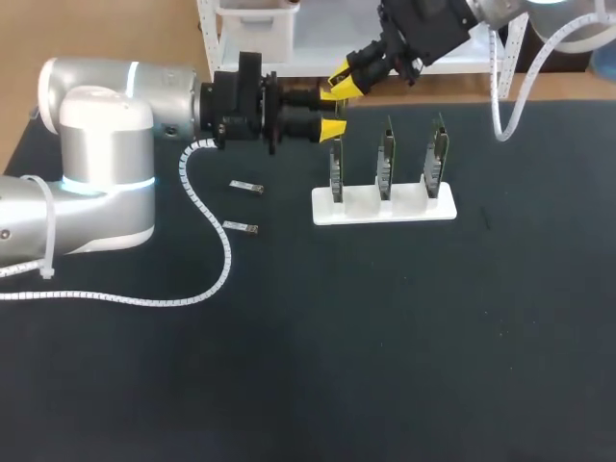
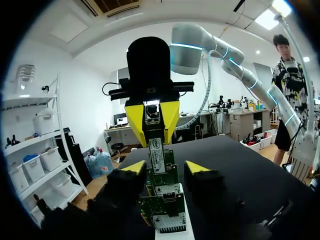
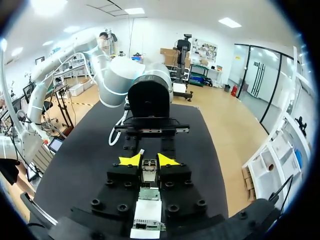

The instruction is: Pick up the optical module with the left hand, and insert it into the network port with the right hand.

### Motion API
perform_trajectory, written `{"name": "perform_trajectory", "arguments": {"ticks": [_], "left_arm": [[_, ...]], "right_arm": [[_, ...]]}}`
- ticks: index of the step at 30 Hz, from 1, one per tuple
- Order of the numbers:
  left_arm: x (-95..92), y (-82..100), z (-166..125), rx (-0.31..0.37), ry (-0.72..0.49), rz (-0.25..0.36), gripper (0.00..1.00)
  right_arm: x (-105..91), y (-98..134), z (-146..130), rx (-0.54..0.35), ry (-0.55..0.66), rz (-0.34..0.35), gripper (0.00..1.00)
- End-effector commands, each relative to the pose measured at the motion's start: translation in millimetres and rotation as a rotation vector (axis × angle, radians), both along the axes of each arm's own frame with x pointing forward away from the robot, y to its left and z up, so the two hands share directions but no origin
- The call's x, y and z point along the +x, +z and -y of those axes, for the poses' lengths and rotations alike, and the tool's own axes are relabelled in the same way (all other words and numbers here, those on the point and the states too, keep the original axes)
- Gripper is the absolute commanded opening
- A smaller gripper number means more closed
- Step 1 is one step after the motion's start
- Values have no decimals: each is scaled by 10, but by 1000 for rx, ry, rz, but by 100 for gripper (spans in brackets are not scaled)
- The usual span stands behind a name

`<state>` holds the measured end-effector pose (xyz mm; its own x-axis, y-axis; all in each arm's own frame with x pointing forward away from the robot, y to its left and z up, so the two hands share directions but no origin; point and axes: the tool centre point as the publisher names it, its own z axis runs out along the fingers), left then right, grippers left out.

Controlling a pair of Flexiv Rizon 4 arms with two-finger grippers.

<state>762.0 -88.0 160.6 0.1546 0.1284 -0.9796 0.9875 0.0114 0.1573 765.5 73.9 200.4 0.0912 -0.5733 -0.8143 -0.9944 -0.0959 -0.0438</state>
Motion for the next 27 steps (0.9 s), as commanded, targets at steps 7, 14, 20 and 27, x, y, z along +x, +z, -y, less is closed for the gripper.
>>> {"name": "perform_trajectory", "arguments": {"ticks": [7,14,20,27], "left_arm": [[8,-5,0,2,-2,0,100],[8,-5,0,2,-2,0,100],[8,39,-16,70,-26,27,100],[29,101,-116,176,-29,34,100]], "right_arm": [[9,-5,-1,2,2,1,0],[9,-5,-1,2,2,1,0],[9,-5,-1,2,2,1,0],[9,-5,-1,2,2,1,0]]}}
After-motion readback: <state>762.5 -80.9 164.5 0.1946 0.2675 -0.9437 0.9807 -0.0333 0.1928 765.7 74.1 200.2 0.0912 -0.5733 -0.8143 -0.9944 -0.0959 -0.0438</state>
